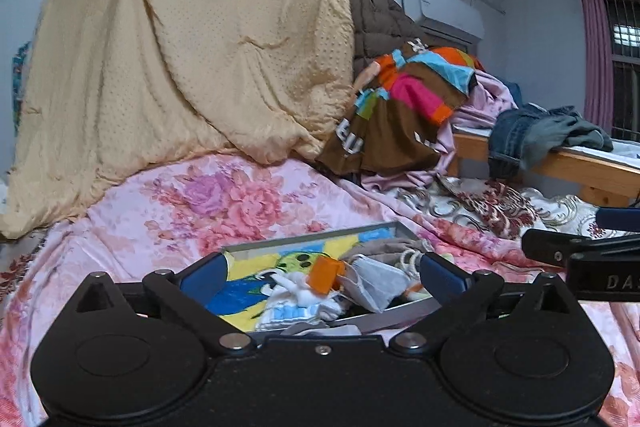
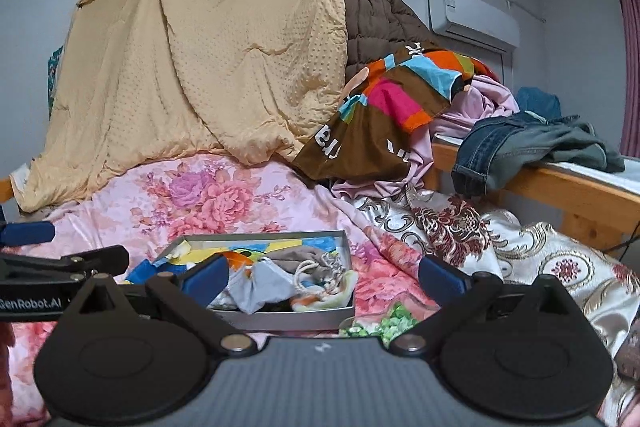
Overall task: Organize soft objects
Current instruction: 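Pull both tools back and move toward the grey cloth and striped sock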
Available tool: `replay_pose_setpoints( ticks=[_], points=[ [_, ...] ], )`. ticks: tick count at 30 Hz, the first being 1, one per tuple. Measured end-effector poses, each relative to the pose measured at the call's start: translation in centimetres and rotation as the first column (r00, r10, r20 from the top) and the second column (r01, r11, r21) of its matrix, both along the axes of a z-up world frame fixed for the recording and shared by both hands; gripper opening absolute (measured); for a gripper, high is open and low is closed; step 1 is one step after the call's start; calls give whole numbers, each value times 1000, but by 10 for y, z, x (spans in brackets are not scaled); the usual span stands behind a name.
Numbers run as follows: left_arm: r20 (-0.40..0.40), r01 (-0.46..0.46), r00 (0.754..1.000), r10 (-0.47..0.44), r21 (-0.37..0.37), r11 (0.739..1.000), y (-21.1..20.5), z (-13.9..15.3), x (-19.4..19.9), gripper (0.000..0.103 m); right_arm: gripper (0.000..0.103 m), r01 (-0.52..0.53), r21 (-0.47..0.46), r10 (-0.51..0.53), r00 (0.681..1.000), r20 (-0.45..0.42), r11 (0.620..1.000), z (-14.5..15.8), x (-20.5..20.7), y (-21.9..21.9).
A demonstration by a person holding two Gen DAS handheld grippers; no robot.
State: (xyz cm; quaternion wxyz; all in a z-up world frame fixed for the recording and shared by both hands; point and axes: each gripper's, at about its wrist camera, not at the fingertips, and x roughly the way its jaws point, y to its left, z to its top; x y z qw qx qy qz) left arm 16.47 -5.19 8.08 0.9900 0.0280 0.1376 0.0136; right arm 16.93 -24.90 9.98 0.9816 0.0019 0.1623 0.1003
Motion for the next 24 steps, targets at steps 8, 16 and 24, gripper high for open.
replay_pose_setpoints(
  ticks=[8,16,24],
  points=[
    [7,-47,999,48,-20,999,5,-4,-23,102,103,13,0,-13,1000,-10,1000,-5,-29,-10],
    [-19,-76,997,75,-61,995,-2,-16,-40,102,103,63,31,-61,996,-59,998,-17,-44,-30],
    [-85,-92,993,83,-98,991,-5,-35,-53,102,103,121,90,-109,986,-123,989,-25,-57,-49]
  ],
)
